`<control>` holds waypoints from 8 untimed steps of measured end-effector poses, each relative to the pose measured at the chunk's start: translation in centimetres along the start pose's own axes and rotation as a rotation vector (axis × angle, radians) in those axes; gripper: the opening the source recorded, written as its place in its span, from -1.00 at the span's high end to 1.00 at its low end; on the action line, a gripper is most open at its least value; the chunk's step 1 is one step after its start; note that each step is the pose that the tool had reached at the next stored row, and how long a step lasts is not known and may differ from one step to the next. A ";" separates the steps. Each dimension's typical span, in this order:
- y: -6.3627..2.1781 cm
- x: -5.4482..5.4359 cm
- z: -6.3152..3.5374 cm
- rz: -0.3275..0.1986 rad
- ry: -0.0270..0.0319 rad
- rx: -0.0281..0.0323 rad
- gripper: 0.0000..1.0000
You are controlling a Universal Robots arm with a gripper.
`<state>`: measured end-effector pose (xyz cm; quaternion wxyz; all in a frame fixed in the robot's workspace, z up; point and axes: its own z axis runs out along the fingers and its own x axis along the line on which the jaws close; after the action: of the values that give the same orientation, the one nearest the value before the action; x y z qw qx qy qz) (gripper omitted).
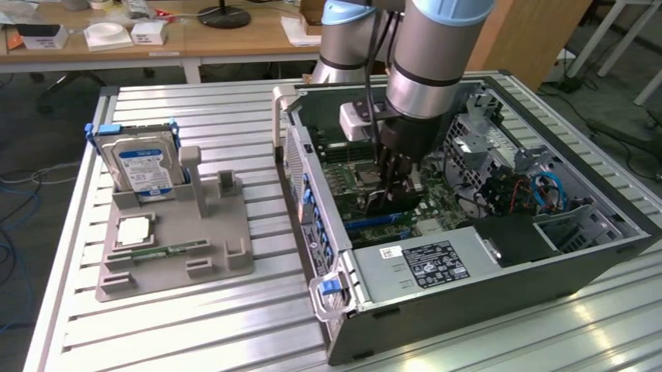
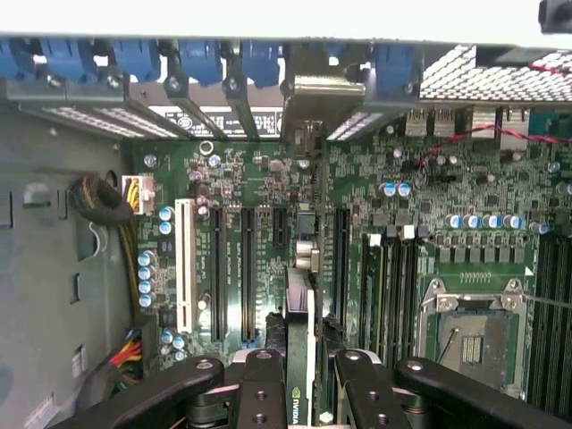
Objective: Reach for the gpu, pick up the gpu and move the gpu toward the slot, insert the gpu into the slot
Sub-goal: 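Insert the gpu into the slot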
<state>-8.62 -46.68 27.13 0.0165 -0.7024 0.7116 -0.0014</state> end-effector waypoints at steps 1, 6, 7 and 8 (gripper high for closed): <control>0.06 0.0 0.02 0.000 0.0001 0.0000 0.48; 0.08 0.0 0.16 0.000 0.0003 -0.0001 0.48; 0.08 0.0 0.18 0.000 0.0003 -0.0002 0.48; 0.09 0.0 0.21 0.000 0.0002 -0.0001 0.48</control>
<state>-8.70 -46.69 26.92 0.0164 -0.7024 0.7116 -0.0014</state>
